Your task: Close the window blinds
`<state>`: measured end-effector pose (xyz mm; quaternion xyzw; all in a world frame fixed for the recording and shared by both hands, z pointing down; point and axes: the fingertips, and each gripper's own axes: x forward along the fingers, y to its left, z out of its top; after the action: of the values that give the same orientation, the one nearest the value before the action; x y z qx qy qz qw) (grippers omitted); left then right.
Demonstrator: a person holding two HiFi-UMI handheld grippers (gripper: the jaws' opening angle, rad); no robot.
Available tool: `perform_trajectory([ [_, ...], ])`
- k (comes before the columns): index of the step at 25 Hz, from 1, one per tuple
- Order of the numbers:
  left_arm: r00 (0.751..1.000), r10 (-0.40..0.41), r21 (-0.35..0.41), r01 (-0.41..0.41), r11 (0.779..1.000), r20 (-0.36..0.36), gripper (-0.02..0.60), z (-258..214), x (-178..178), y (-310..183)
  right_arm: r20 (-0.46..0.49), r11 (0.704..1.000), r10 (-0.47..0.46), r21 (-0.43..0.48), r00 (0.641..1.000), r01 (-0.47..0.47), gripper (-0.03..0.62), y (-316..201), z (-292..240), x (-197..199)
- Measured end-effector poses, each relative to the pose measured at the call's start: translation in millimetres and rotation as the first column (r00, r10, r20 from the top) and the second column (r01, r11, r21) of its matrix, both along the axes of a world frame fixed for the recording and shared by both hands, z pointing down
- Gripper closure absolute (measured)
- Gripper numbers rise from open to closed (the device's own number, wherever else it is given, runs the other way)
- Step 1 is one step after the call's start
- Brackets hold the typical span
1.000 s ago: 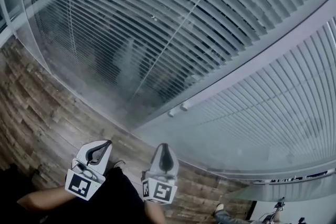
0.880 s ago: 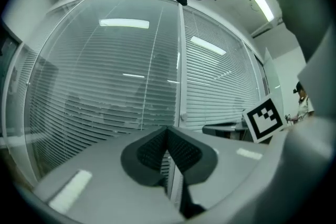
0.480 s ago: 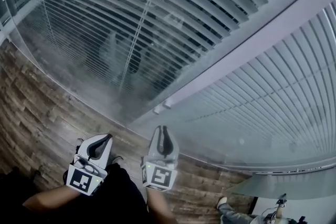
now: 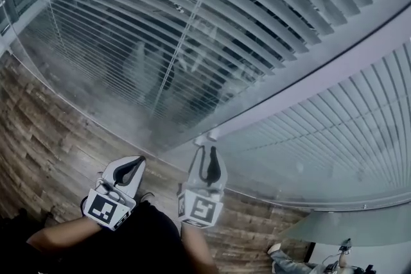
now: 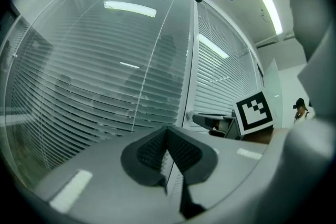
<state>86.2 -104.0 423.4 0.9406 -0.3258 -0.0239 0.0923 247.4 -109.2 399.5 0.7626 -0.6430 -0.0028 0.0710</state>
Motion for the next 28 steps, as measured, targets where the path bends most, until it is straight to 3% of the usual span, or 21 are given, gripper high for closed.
perform_trajectory([
  [8,0.999,-0.025,0.006,0.025,1.0,-0.022,0.58,-5,11,-6,-0.005,1.0,0.015,-0.008,1.0,-0.015,0.476,-15,-6,15],
  [18,1.0,-0.021,0.003,0.021,1.0,-0.022,0.58,-4,1,-16,-0.057,0.997,0.079,-0.012,0.995,-0.08,0.47,-18,-7,17],
  [24,1.0,-0.003,0.005,0.003,1.0,-0.013,0.58,-3,-1,-25,-0.212,0.998,0.064,-0.006,0.975,-0.067,0.468,-19,-12,17],
  [28,1.0,0.009,0.013,-0.009,1.0,-0.018,0.58,-3,-4,-31,-0.349,0.994,0.043,-0.077,0.936,-0.074,0.47,-20,-3,17],
])
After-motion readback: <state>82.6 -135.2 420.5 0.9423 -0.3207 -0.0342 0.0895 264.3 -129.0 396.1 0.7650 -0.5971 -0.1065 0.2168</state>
